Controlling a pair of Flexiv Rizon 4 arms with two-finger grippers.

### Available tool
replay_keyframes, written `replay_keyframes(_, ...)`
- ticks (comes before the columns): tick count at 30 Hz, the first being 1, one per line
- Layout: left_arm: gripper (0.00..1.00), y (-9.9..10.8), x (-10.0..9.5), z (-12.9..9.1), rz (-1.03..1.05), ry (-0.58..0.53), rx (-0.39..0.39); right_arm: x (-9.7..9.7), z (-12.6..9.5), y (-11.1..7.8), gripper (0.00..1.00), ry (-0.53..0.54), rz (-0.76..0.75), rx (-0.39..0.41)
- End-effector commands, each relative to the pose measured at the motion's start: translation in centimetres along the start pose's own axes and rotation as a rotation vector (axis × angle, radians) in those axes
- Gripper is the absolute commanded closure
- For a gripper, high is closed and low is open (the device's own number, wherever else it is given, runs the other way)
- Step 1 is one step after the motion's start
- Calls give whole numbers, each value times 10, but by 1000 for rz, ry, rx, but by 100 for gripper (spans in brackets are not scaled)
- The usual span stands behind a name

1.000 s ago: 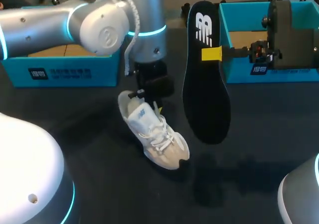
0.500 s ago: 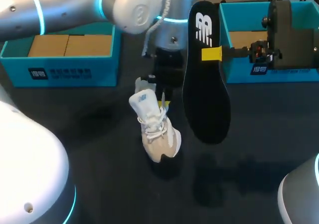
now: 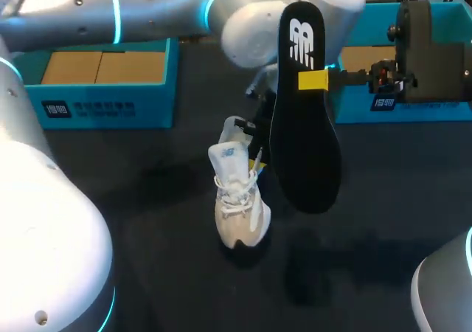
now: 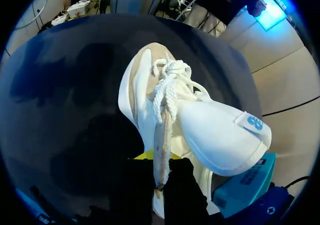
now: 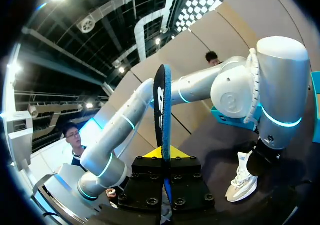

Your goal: Take the shoe out of the shoebox, open the shoe tongue, remove and reinsert the insole, then place the shoe into the shoebox

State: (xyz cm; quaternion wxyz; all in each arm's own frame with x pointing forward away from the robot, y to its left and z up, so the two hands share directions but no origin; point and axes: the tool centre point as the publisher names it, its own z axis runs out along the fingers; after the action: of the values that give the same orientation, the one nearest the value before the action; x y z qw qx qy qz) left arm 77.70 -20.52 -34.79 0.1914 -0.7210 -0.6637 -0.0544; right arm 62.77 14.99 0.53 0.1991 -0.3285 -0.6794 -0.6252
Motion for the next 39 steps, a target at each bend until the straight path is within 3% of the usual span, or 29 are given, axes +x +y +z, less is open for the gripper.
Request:
replay_keyframes(1,100,-5,-4,0,-25,86,-19,0,2,0,100,-1,1,-1)
replay_keyframes(22,100,-3,-19,26,-69,117,51,0,2,0,100,-1,1,-1)
replay_keyframes(23,94,-2,-19,27,-64,122,52,0,2,0,100,-1,1,-1)
replay_keyframes(24,66,-3,-19,27,-59,125,52,0,2,0,100,-1,1,-1)
replay_keyframes(25,48,-4,-19,27,-52,126,52,0,2,0,100,-1,1,-1)
replay_keyframes(27,0,-5,-19,27,-31,125,57,0,2,0,100,-1,1,-1)
replay_keyframes(33,0,-5,-19,14,-17,67,66,0,2,0,100,-1,1,-1)
replay_keyframes(39,0,2,-18,-14,-49,-48,67,0,2,0,100,-1,1,-1)
